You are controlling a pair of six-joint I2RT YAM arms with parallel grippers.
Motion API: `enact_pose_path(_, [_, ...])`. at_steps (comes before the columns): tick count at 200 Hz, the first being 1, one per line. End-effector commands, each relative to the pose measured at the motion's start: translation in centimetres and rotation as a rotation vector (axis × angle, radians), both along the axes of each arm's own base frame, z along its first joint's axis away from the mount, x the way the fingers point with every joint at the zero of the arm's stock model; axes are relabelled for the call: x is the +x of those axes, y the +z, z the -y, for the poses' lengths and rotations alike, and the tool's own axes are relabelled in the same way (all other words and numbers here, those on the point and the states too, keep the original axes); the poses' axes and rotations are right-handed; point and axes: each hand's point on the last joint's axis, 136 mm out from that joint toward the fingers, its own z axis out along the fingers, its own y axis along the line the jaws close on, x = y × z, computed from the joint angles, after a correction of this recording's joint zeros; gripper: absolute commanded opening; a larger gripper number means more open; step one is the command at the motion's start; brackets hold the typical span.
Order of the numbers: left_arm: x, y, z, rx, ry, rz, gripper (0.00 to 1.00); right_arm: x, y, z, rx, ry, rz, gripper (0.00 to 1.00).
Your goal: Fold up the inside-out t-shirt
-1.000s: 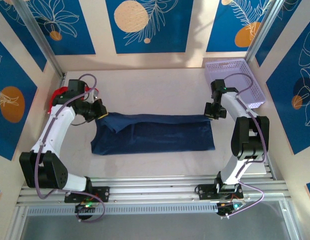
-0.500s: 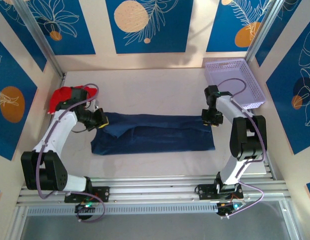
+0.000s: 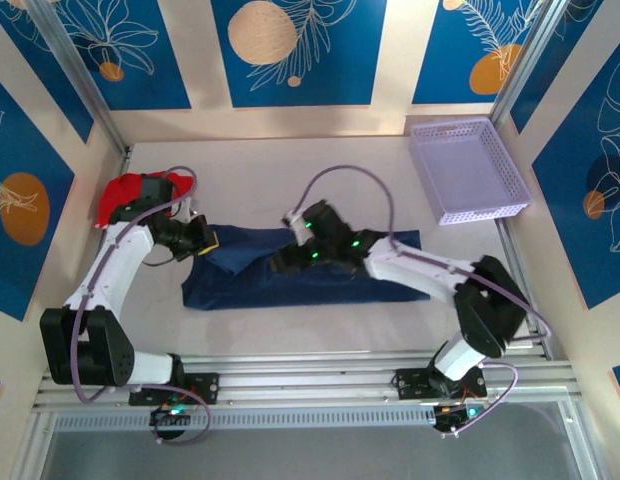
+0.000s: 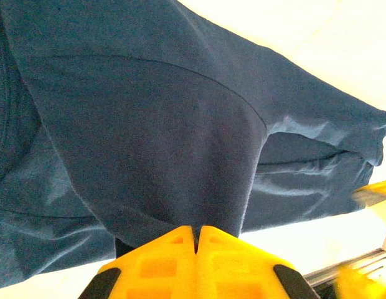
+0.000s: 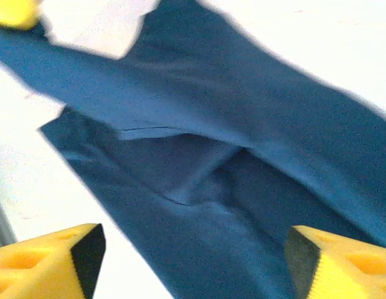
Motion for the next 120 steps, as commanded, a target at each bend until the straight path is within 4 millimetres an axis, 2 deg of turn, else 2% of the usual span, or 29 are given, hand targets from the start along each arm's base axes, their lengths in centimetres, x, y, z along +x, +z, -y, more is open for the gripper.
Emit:
enact_pose_path(1, [-0.4, 0.7, 0.2, -0.036, -0.003, 0.017, 0.00, 0.7, 1.3, -4.5, 0.081, -0.022, 0.146, 0.84])
enact_pose_path(15, [-0.5, 0.7, 0.3, -0.040, -0.009, 0.020, 0.00, 0.6, 0.6, -6.4, 0.031, -0.042, 0.225, 0.90])
enact_pose_path(33, [-0.5, 0.8, 0.4, -0.041, -0.015, 0.024, 0.00, 1.4, -0.3, -7.6, -0.058, -0.110, 0.337, 0.94])
enact_pose_path(62, [-0.6, 0.7, 0.4, -0.042, -0.023, 0.024, 0.00, 2.4, -0.9, -8.4, -0.129, -0.199, 0.430, 0.95])
enact_pose_path(94, [-0.6, 0.8, 0.4, -0.041, -0.031, 0.027, 0.00, 2.9, -2.6, -8.9, -0.195, -0.250, 0.477, 0.95])
enact_pose_path(120, [-0.7, 0.9, 0.4, -0.041, -0.032, 0.031, 0.00, 3.7, -3.0, -9.3, -0.204, -0.283, 0.504, 0.95])
